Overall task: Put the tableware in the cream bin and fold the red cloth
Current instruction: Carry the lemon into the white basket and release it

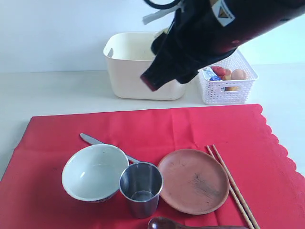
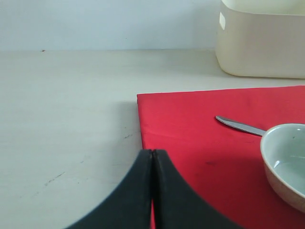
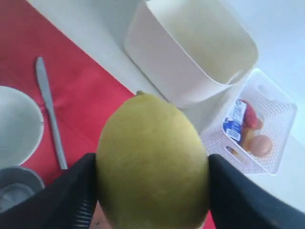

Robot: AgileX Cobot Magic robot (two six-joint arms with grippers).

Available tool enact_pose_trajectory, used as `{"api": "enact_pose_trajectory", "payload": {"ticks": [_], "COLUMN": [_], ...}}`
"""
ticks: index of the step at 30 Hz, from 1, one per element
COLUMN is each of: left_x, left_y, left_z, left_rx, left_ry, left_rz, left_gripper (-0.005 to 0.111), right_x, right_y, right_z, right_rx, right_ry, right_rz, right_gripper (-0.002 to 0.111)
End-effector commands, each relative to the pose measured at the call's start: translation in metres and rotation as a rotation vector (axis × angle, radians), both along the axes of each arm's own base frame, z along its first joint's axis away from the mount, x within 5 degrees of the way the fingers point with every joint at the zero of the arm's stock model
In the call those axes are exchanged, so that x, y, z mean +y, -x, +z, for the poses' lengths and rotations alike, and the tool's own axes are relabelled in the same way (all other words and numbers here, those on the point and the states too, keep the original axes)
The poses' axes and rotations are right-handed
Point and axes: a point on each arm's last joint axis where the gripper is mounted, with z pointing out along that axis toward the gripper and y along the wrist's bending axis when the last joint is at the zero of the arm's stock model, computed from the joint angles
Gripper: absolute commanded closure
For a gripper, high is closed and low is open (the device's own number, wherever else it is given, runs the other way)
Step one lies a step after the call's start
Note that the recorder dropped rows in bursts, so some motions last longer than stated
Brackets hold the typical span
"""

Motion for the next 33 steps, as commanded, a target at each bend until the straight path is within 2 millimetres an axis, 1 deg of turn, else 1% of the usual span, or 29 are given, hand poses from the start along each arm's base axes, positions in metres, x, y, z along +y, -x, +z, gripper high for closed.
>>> {"api": "enact_pose_trajectory", "payload": {"ticks": [1,7,10,13,18,24,27,30,33], "left_x": [0.000,0.000,0.000,0.000,0.000,0.000,0.000,0.000,0.000], "left_y": [0.000,0.000,0.000,0.000,0.000,0.000,0.000,0.000,0.000], "left_z": [0.000,0.000,0.000,0.000,0.000,0.000,0.000,0.000,0.000], "left_rx": [-0.013,-0.013,-0.013,-0.013,-0.013,-0.013,-0.013,-0.013,-0.013], "left_ry": [0.007,0.007,0.007,0.007,0.007,0.007,0.007,0.007,0.007], "left_rz": [-0.006,-0.006,-0.006,-0.006,-0.006,-0.006,-0.006,-0.006,-0.006], "left_gripper": [0.107,0.107,0.107,0.107,0.107,0.107,0.107,0.107,0.107], "right_x": [-0.022,-0.051,-0.065,-0.080,-0.101,-0.125,-0.132,-0.136,-0.133], "right_y": [-0.023,-0.058,-0.078,-0.099,-0.133,-0.164,-0.178,-0.191,-0.205], "right_z": [0.005,0.004,-0.004,-0.017,-0.044,-0.070,-0.082,-0.090,-0.099], "right_rx": [-0.037,-0.052,-0.037,-0.008,0.042,0.054,0.057,0.078,0.107], "right_ry": [0.002,-0.052,-0.063,-0.061,-0.079,-0.126,-0.158,-0.154,-0.116], "right_rz": [-0.078,-0.142,-0.180,-0.210,-0.264,-0.340,-0.366,-0.391,-0.381], "right_gripper": [0.108,0.108,0.108,0.108,0.108,0.108,0.108,0.108,0.108]}}
